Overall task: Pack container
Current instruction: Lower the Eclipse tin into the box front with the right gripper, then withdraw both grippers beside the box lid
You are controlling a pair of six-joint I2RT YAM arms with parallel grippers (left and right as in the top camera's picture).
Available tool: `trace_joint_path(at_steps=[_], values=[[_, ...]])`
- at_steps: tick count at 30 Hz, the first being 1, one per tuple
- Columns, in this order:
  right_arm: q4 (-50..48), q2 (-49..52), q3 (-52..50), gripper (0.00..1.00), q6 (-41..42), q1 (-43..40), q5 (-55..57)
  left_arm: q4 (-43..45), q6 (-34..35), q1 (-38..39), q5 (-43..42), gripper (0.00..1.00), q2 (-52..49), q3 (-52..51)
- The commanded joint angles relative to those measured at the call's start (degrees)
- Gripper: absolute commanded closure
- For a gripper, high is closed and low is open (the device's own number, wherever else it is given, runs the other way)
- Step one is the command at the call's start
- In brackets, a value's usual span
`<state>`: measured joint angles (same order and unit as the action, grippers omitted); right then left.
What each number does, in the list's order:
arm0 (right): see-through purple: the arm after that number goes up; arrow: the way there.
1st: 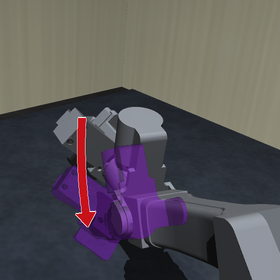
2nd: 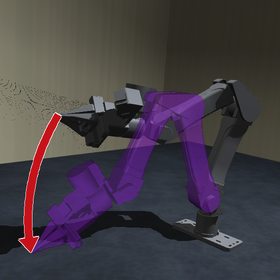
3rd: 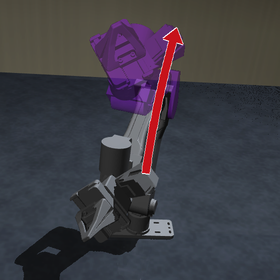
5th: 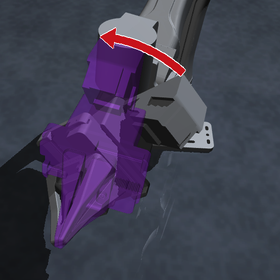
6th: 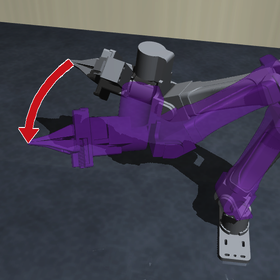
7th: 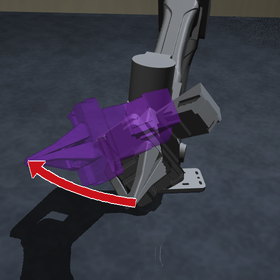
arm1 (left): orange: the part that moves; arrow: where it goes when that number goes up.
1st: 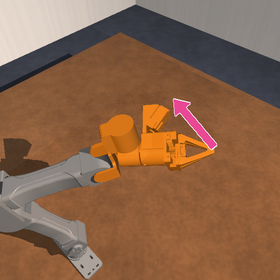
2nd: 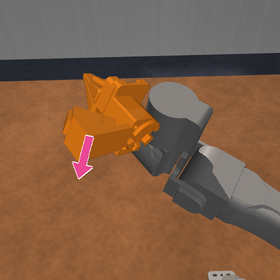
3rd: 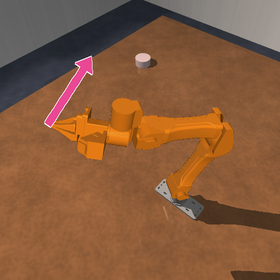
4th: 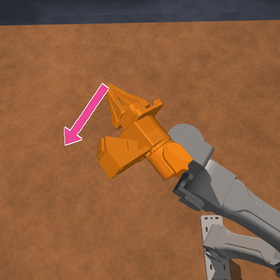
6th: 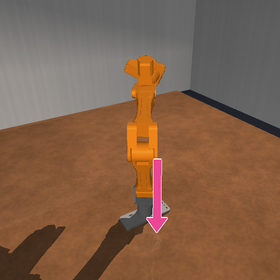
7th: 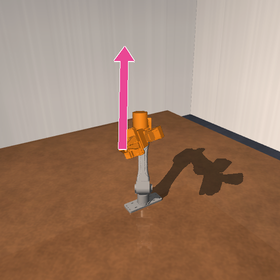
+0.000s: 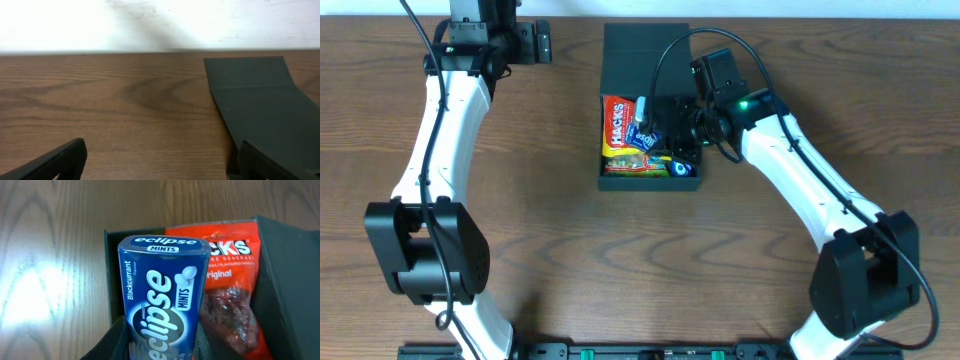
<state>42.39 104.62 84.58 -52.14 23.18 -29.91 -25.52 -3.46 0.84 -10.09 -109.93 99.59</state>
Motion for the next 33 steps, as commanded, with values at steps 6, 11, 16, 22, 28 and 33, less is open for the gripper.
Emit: trace_joint_path(at_steps=[6,11,16,22,28,33], values=[[-5.09,0.48,0.02,0.01,8.66,0.26,1.36,-1.09,-0.87,-0.33,0.37,0.02,-0.09,0.57],[-12.94,0.15,0.17,0.01,24.94,-0.42,1.60,-1.99,-0.87,-0.31,0.31,0.03,-0.09,0.57],[-21.35,-1.99,0.17,0.01,42.75,-6.29,3.15,-2.80,-0.85,-0.31,-0.66,0.27,-0.11,0.57],[-22.86,0.61,0.15,0.99,53.96,-17.62,3.54,-1.14,-0.79,-0.28,-12.02,0.94,-2.54,0.55],[-24.13,7.78,0.17,0.99,65.20,-22.43,2.73,5.66,9.70,-0.31,-15.23,0.94,-9.57,0.55],[-29.86,14.16,0.17,0.99,69.81,-22.36,-2.38,12.11,20.22,-0.28,-21.40,0.94,-15.23,0.57]])
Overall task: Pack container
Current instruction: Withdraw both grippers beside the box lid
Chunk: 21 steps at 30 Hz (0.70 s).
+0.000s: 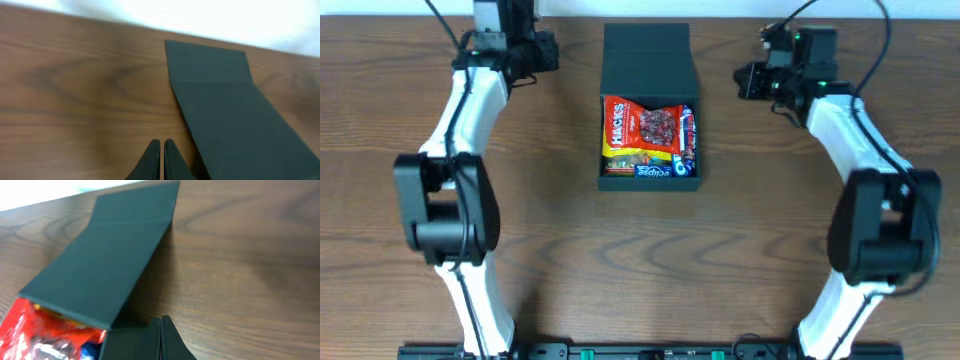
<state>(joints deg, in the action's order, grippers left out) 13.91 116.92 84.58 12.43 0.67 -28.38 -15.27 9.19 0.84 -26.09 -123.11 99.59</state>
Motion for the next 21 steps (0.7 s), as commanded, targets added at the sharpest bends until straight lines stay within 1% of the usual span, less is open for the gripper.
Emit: trace_joint_path(at_steps=[1,3,5,9,15,21], values=[[-3.19,3.26,0.20,0.99,6.60,0.15,-4.94,3.96,9.07,-0.13,-7.34,0.94,-3.19,0.57],[-5.49,5.51,0.83,0.99,8.96,0.15,-6.75,7.52,12.20,0.00,-10.27,0.94,-5.11,0.57],[-6.69,7.39,1.99,0.99,9.70,0.17,-8.66,10.56,17.64,0.00,-12.46,0.94,-7.04,0.63],[-6.84,11.30,6.25,0.99,9.64,1.20,-9.62,12.61,23.67,0.48,-12.94,0.94,-10.01,0.72],[-6.60,17.07,11.98,0.99,10.10,2.54,-11.30,10.67,25.16,1.86,-11.37,0.94,-11.47,0.72],[-5.03,19.02,12.09,0.99,10.64,2.60,-11.54,7.30,25.11,2.69,-9.14,0.94,-11.61,0.70]])
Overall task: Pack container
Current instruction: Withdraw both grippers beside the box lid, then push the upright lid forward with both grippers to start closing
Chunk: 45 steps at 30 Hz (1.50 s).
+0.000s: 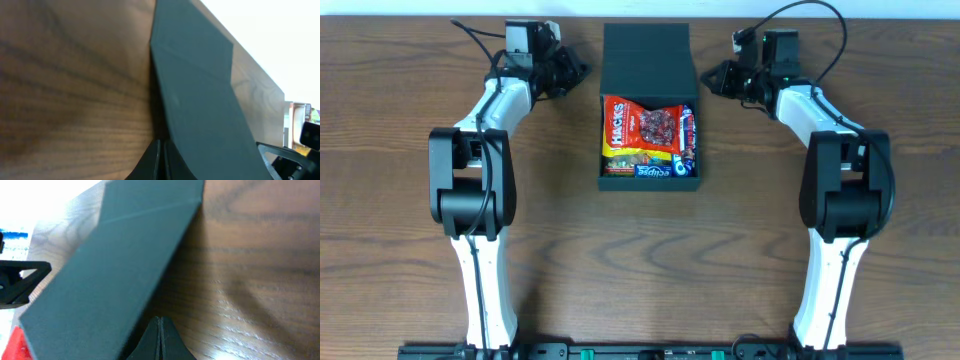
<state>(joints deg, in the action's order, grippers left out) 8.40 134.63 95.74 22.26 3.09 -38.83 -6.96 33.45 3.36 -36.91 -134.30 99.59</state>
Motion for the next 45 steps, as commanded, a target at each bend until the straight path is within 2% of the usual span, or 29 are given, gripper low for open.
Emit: trace_joint_path(at_steps=[1,16,31,45], values=[[0.74,1.46,0.92,0.99,0.79,0.22,-1.09,-1.77,0.85,0.35,2.25,0.94,-0.42,0.70],[0.48,3.93,0.92,0.99,-6.86,2.43,-6.78,-2.95,1.49,2.47,1.31,0.94,-1.36,0.70],[-17.99,3.93,0.92,0.99,-9.75,2.34,-27.69,-3.15,1.44,1.64,0.83,0.94,-1.33,0.70],[-19.34,3.93,0.92,0.99,-9.77,1.68,-42.75,-0.57,1.42,-0.87,-2.67,0.94,-1.33,0.72]])
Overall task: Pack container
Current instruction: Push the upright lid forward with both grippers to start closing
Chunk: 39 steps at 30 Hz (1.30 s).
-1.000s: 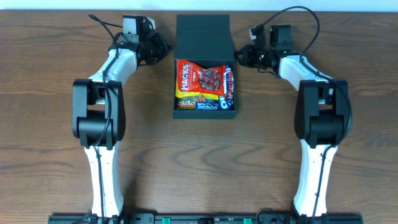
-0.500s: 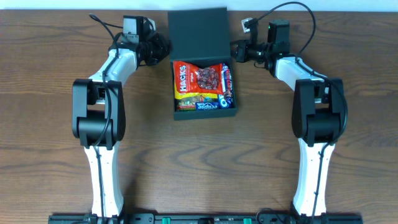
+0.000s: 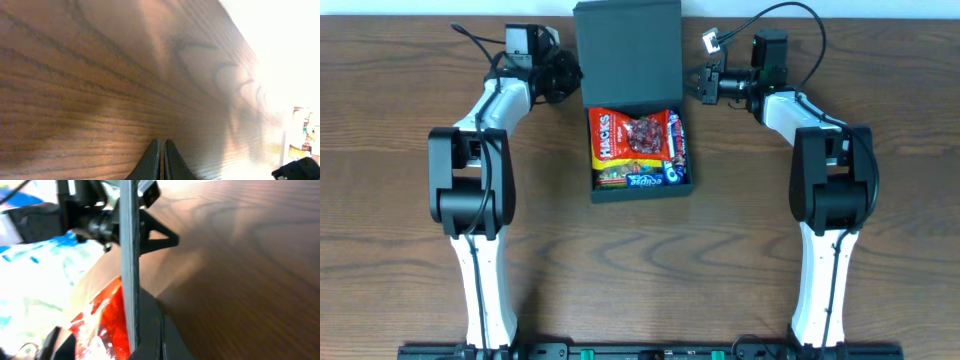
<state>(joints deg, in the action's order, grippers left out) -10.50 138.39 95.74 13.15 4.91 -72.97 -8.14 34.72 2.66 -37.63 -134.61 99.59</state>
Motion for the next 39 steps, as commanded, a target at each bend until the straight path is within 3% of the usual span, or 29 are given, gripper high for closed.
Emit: trace_joint_path(at_steps=[1,8,25,39], values=[[-0.46,0.15,0.92,0.99,0.00,-0.13,-8.87,1.18,0.13,-0.17,-2.75,0.94,-1.03,0.72],[-5.42,-2.05,0.92,0.99,4.22,-0.87,-11.96,2.03,-0.02,-0.17,-5.73,0.94,-1.01,2.23],[-40.02,-3.91,0.92,0.99,39.06,-0.70,-16.41,1.99,-3.56,-0.48,-12.11,0.94,-0.33,8.81],[-42.49,-3.91,0.92,0.99,56.39,0.98,-16.41,1.92,-11.91,-1.31,-22.62,0.94,5.99,11.82]])
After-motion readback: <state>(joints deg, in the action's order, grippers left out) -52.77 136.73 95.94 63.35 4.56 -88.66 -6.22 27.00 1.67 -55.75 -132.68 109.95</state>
